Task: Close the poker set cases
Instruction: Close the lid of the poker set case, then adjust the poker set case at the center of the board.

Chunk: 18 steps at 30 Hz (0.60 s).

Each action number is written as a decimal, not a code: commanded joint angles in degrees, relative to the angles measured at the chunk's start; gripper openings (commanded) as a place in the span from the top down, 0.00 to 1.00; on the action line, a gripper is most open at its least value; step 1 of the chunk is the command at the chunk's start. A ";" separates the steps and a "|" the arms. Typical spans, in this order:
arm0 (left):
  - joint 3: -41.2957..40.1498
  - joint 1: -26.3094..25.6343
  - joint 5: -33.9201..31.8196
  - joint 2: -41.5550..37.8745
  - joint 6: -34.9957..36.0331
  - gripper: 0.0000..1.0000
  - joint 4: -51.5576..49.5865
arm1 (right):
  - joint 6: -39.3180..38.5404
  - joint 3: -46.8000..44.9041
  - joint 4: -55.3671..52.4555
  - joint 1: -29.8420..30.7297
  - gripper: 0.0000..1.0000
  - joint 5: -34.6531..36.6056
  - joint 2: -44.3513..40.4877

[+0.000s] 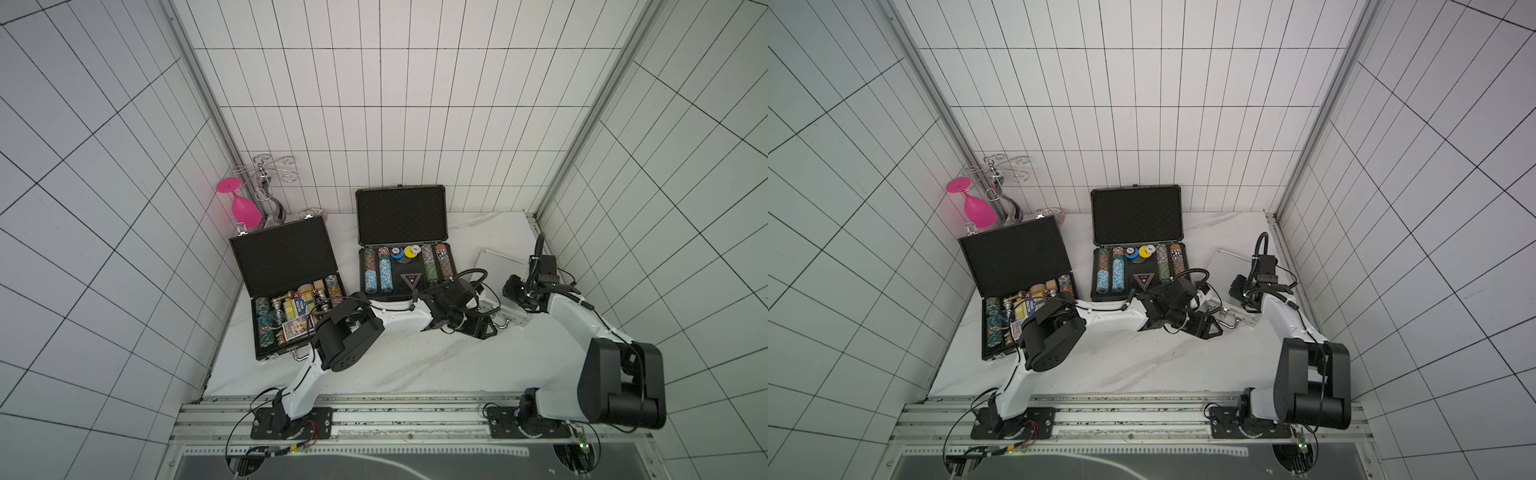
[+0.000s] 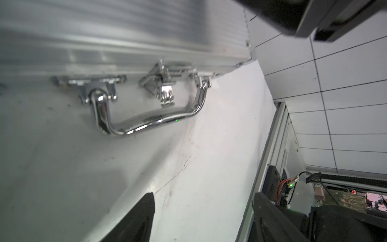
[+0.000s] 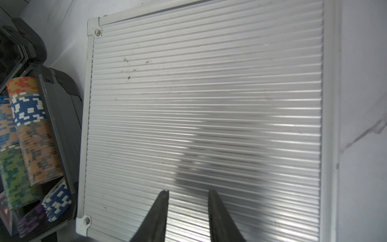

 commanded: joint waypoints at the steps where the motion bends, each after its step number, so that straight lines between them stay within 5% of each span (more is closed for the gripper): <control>1: 3.24 0.41 -0.09 2.46 0.91 0.21 5.57 | 0.47 -3.45 -2.81 -0.74 0.66 -0.57 0.69; 6: 6.83 0.48 0.18 7.00 2.47 0.14 7.08 | 0.34 -3.81 -2.50 -1.29 0.67 -2.24 1.32; 7: 7.28 0.51 -0.02 7.62 2.52 0.04 7.48 | 0.35 -3.81 -2.57 -1.36 0.67 -2.38 1.47; 18: 6.39 0.51 -2.99 9.99 2.36 0.03 13.96 | 0.73 -3.46 -2.89 -2.19 0.68 -2.81 0.63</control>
